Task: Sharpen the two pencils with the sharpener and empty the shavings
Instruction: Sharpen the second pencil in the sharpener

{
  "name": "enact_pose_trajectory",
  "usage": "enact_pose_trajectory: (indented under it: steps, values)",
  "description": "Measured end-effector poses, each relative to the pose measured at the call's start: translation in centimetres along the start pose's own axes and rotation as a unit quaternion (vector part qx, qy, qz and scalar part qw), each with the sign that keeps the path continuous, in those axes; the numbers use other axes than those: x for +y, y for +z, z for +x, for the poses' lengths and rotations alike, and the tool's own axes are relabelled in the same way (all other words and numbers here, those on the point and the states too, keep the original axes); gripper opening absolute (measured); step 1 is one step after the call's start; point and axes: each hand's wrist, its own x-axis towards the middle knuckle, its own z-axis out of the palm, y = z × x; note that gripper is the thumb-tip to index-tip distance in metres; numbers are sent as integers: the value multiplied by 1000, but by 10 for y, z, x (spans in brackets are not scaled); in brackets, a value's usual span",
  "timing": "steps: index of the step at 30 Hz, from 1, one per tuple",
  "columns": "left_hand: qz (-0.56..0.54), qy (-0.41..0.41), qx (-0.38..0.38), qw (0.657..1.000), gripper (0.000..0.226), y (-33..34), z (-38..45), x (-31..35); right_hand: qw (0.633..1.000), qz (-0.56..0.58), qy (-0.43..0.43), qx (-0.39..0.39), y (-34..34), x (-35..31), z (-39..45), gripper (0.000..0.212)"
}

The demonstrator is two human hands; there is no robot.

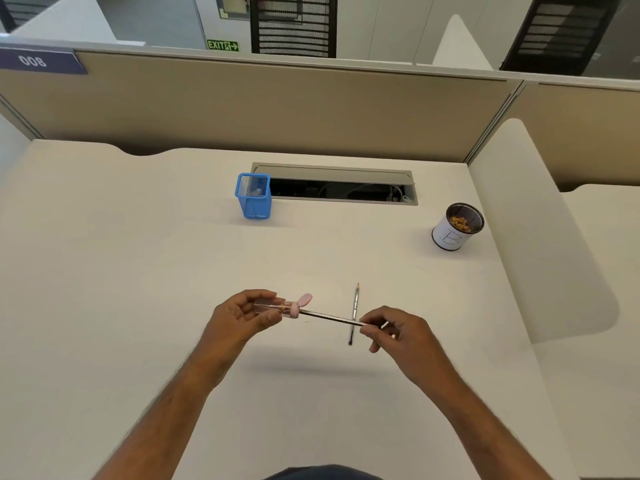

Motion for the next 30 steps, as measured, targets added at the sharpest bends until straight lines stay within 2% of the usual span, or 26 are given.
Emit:
enact_pose_trajectory:
  steps: [3,6,8,10,13,17,21,25,28,30]
  values:
    - [-13,-4,-15,1000,47,3,-1,1,999,-1,-39,36,1,-2,-2,15]
    - [-42,4,-4,999,70,4,-2,3,994,-8,-73,77,4,-6,-4,16]
    - [-37,14,-3,999,67,4,-3,4,994,-3,-82,74,4,-6,-5,16]
    - [-30,25,-7,999,62,3,-3,8,995,23,-86,39,2,-4,-5,15]
    - [-21,29,-17,999,61,3,-4,12,996,80,-44,-22,1,-1,-3,24]
    - [-24,33,-19,999,60,7,-4,15,989,137,-5,-56,-1,-1,2,32]
    - [-38,37,-7,999,62,7,-4,14,989,127,-44,-55,0,-4,1,22]
    - [-57,39,3,998,59,8,-5,15,989,132,-49,-39,4,-5,-2,32]
    - [-64,41,3,997,60,7,-5,15,993,100,-68,13,3,-4,-3,15]
    - [-63,42,0,997,59,7,-5,17,989,122,-76,32,4,-5,-5,10]
